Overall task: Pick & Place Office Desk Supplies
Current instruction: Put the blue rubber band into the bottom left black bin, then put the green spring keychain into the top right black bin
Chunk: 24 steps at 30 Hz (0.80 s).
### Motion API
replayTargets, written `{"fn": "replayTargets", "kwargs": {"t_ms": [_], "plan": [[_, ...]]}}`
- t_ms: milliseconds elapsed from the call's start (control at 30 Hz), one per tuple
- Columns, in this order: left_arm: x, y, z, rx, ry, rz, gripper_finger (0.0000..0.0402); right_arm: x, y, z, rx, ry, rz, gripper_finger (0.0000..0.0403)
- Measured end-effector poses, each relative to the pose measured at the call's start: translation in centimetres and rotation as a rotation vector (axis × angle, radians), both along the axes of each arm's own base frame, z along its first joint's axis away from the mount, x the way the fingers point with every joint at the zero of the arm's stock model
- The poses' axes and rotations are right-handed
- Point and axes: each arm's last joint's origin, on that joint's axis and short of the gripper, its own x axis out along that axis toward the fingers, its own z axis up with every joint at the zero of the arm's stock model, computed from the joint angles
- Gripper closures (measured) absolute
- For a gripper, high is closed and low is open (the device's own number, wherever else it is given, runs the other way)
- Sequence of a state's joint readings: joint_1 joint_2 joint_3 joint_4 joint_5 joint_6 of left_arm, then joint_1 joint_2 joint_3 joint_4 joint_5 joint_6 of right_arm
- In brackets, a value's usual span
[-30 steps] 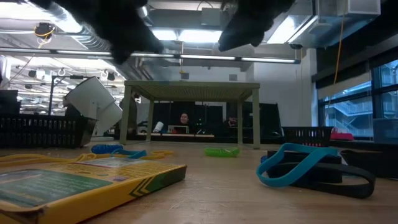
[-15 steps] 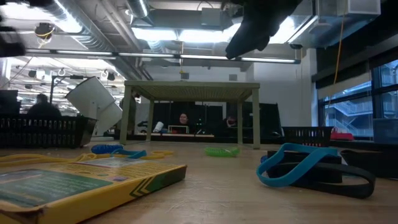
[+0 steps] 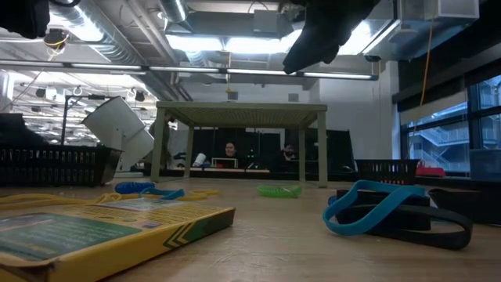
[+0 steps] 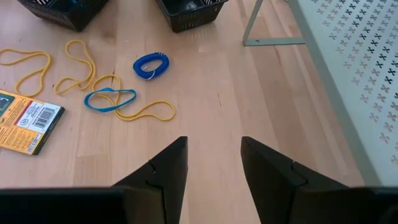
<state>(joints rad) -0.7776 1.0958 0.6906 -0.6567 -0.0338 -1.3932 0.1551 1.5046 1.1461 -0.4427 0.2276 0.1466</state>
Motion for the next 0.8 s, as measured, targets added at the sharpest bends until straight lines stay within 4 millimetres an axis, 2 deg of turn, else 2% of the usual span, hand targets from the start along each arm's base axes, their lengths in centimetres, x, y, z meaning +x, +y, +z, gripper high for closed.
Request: {"fn": "replayTargets", "kwargs": {"t_ms": [300,433,633,800], "plan": [[0.0,0.0,0.0,0.015,-0.016,-0.03,0.0287,0.0,0.0,0.0,0.001,0.0,-0.001,0.025],[0.7,0.1,0.3,0.079,-0.139,-0.033,0.028,0.0,0.0,0.0,0.001,0.0,-0.001,0.025],[2.9,0.6,1.4,0.114,-0.367,-0.082,0.0279,0.0,0.0,0.0,0.001,0.0,-0.001,0.025],[4.3,2.0,1.8,0.282,-0.48,-0.113,0.0278,0.0,0.0,0.0,0.002,0.0,-0.001,0.025]]}}
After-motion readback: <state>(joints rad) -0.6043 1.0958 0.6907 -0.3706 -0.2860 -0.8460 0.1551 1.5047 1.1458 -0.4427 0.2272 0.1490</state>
